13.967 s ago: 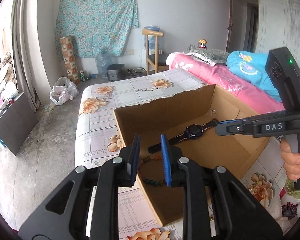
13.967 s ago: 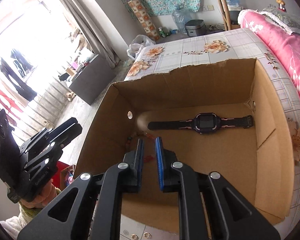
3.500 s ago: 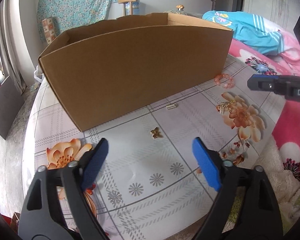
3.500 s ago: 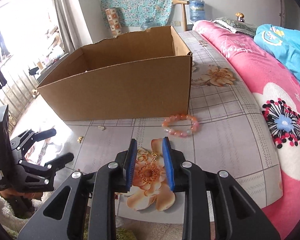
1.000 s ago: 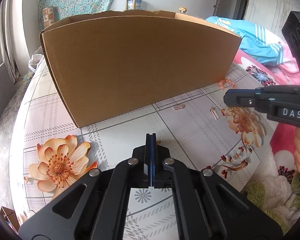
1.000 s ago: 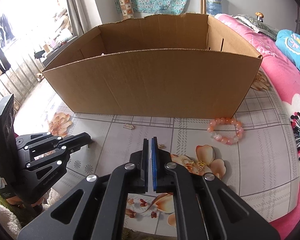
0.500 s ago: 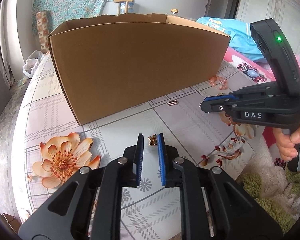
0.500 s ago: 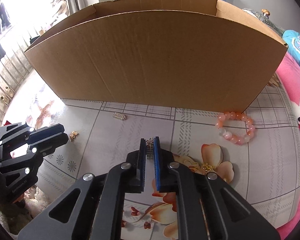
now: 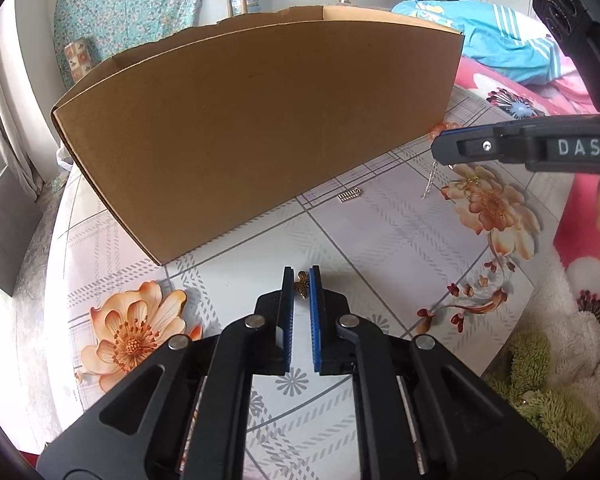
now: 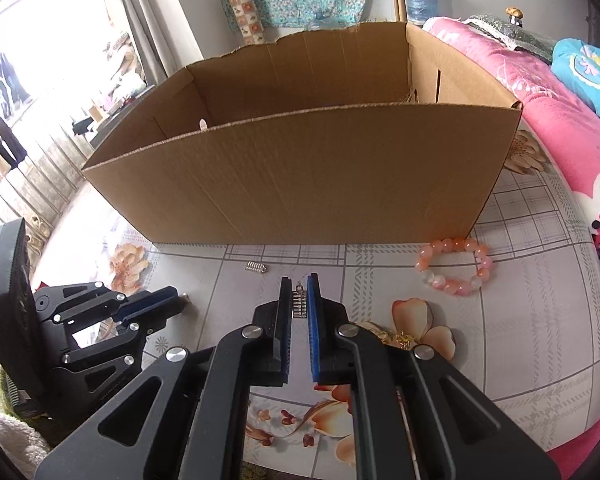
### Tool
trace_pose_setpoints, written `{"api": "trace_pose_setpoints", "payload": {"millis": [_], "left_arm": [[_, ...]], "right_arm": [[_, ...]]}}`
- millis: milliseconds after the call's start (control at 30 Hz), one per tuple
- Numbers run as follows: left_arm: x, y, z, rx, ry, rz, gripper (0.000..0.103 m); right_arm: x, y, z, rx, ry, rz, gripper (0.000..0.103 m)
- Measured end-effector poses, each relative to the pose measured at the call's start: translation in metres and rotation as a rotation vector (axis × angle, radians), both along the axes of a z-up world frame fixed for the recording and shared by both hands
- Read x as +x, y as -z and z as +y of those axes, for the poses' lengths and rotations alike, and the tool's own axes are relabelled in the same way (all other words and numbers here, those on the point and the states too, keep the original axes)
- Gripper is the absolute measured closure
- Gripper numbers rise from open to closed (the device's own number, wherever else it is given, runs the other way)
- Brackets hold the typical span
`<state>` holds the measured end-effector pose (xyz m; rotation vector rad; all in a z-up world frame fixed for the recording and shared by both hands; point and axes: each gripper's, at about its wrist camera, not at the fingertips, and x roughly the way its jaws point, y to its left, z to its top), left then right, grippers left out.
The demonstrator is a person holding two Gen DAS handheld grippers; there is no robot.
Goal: Organize jewelry
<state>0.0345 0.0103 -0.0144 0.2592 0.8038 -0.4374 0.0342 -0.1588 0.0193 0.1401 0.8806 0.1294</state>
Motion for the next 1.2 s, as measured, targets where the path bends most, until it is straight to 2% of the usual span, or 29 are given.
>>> {"api": "trace_pose_setpoints", "payload": {"millis": [33,67,267,400,567,767,833,933,1000,1100,1200], "left_arm": [[0.000,0.000,0.000,0.005,0.000,0.001,0.097],[0.001,-0.001,-0.001,0.006,0.003,-0.002,0.103],[0.003,-0.008,0.005,-0.030,-0.022,0.015,0.103],[-0.005,-0.026,0.011,-0.068,-0.018,-0.004,0.103],[-0.017,-0.071,0.016,-0.159,0.029,-0.065,0.103],[-0.007,-0.136,0.010,-0.245,0.105,-0.214,0.103],[0.011,-0.147,0.004,-0.236,0.103,-0.238,0.103],[0.048,-0.153,-0.002,-0.249,0.086,-0.181,0.103],[0.066,-0.153,-0.004,-0.220,0.056,-0.165,0.103],[0.070,-0.154,0.001,-0.225,0.032,-0.158,0.103],[0.054,-0.154,0.012,-0.246,0.062,-0.146,0.103]], "right_arm": [[-0.001,-0.002,-0.003,0.018,0.000,-0.007,0.095],[-0.003,-0.003,-0.004,0.032,0.003,-0.014,0.095],[-0.004,-0.018,-0.004,0.077,-0.001,-0.067,0.095],[-0.009,-0.036,-0.008,0.094,-0.015,-0.112,0.095],[-0.007,-0.068,-0.015,0.123,-0.046,-0.183,0.095],[0.017,-0.115,-0.010,0.068,-0.109,-0.283,0.095],[0.033,-0.122,-0.011,0.065,-0.122,-0.283,0.095],[0.064,-0.122,-0.017,0.097,-0.135,-0.239,0.095],[0.079,-0.120,-0.020,0.105,-0.133,-0.213,0.095],[0.095,-0.114,-0.026,0.143,-0.139,-0.178,0.095],[0.095,-0.116,-0.029,0.151,-0.139,-0.190,0.095]]}}
